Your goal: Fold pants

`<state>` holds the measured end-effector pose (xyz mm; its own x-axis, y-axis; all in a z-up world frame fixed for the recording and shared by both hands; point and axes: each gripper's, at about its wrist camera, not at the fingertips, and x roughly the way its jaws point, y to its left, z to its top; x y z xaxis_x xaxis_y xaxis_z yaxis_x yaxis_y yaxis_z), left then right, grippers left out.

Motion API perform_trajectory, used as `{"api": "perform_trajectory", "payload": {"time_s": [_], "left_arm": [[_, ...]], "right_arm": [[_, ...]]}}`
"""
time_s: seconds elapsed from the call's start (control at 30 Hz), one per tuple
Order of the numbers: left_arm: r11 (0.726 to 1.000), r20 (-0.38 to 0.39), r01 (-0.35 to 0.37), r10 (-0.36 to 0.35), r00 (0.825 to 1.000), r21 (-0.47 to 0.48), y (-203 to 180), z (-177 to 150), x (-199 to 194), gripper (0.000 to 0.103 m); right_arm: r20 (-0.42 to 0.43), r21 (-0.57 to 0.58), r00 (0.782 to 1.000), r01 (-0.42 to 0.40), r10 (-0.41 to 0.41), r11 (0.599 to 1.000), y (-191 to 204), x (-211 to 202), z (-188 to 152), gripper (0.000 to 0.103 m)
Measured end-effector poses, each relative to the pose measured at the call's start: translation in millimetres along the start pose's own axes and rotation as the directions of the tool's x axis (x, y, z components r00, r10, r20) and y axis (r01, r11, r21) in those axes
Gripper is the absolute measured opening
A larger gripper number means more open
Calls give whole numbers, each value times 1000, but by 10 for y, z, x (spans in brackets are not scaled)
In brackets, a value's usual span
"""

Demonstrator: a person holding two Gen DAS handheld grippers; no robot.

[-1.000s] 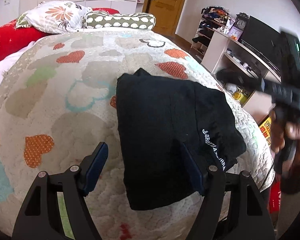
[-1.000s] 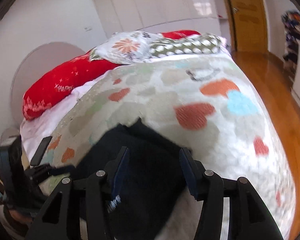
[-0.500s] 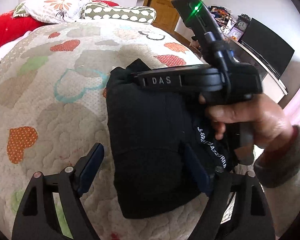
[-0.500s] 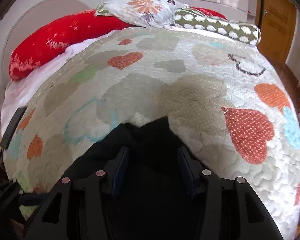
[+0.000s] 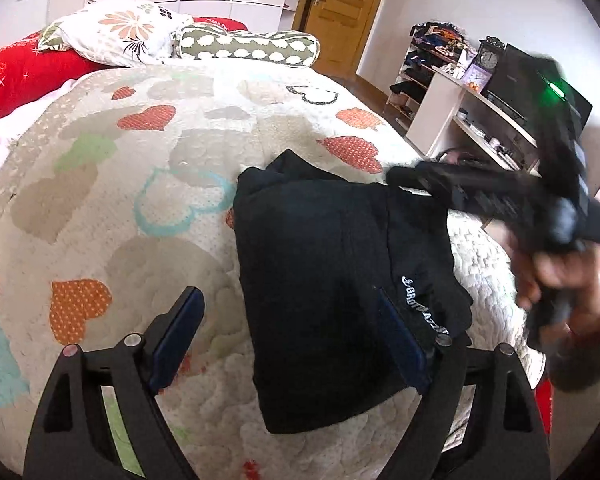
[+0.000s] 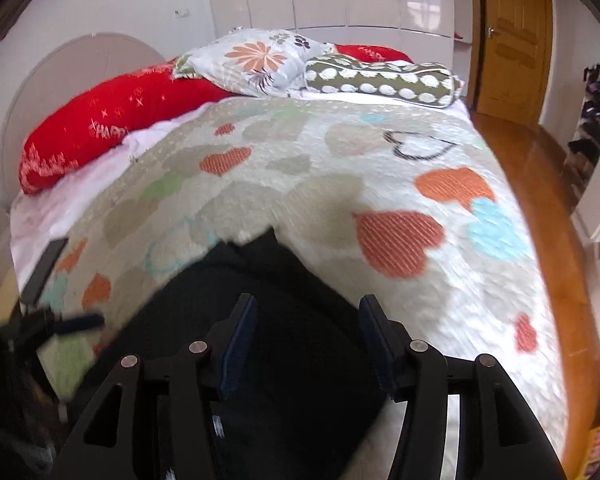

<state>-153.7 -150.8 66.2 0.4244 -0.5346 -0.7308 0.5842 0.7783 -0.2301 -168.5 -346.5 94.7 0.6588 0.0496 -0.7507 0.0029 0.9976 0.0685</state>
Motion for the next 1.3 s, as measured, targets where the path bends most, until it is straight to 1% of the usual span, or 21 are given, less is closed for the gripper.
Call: {"api": "perform_trajectory", "payload": {"time_s": [0.07,0.13,0.17,0.23,0.33,0.43,0.47,0.6,0.67,0.73,0.8,0.9,0.97,1.03,1.1,1.2,1.3], "left_arm": [[1000,-9,-12,12,1000,1,-9,14,42,87],[1000,-23,-24,24,999,12,-28,14,110,87],[999,-34,-32,33,999,20,-39,10,162,87],[999,-51,-31,32,998,20,-50,-1,245,88],[1000,-69,-26,26,997,4,-71,14,325,88],[999,-70,-31,32,997,3,-92,21,312,88],[999,-69,-35,35,997,7,-101,21,294,88],[999,-51,-48,49,998,20,-116,43,198,88],[999,-38,-47,48,998,17,-109,58,139,88],[999,-31,-51,52,998,16,-101,76,105,88],[998,-24,-57,58,998,19,-95,84,79,88],[998,-21,-66,67,998,17,-72,73,64,88],[998,-26,-70,70,997,10,-47,56,75,88],[997,-35,-73,73,997,5,-19,25,105,88],[998,-42,-65,65,997,-7,2,-3,139,88],[999,-46,-46,45,998,-23,12,-38,187,89],[999,-46,-31,30,999,-30,21,-54,200,89]], "right_arm": [[-11,-3,1000,19,-19,1000,-4,17,-111,55],[-32,-22,997,69,-70,997,3,134,-179,54],[-33,-26,995,90,-91,996,-4,211,-192,55],[-20,-11,995,102,-103,995,-48,306,-199,58],[-7,38,997,72,-72,997,-125,339,-176,58],[6,60,998,64,-65,996,-147,190,-176,58],[9,64,998,68,-69,996,-145,129,-174,61],[43,38,997,60,-62,997,-41,-213,-234,61],[49,21,998,34,-35,999,40,-325,-293,61],[42,3,999,29,-29,1000,123,-381,-376,61],[27,-7,999,40,-40,999,199,-385,-474,61],[-6,-14,999,32,-32,999,268,-315,-603,61],[-33,-36,998,56,-57,998,306,-247,-687,61],[-37,-37,998,57,-58,998,300,-208,-763,61],[-34,-23,997,66,-67,998,256,-182,-838,67],[-33,9,999,33,-33,999,187,-180,-908,67],[-39,57,999,-10,12,998,90,-207,-900,68]]}}
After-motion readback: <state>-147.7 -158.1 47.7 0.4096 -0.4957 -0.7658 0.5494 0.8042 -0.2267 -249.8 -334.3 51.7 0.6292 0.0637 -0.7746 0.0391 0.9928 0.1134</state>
